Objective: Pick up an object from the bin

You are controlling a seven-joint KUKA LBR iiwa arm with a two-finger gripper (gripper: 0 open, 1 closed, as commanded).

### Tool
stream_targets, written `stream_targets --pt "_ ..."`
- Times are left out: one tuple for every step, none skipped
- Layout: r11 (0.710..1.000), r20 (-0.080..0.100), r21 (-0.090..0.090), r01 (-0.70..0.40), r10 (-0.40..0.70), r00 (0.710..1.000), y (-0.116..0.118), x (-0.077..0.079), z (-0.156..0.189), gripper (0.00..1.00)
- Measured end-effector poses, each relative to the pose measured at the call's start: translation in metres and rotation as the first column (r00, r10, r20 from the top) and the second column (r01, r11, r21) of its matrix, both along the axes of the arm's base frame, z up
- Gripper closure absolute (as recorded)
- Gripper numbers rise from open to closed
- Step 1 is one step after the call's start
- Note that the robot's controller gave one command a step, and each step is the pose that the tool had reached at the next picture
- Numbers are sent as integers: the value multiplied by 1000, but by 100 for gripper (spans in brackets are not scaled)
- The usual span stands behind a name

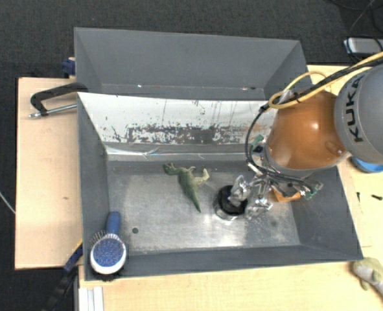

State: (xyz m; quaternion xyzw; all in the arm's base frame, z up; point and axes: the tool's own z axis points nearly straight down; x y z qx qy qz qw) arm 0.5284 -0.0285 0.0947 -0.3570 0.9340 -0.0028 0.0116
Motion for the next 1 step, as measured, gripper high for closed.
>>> stream_targets --pt "1000 -8 -3 28 -28 1000 -13 0 121 100"
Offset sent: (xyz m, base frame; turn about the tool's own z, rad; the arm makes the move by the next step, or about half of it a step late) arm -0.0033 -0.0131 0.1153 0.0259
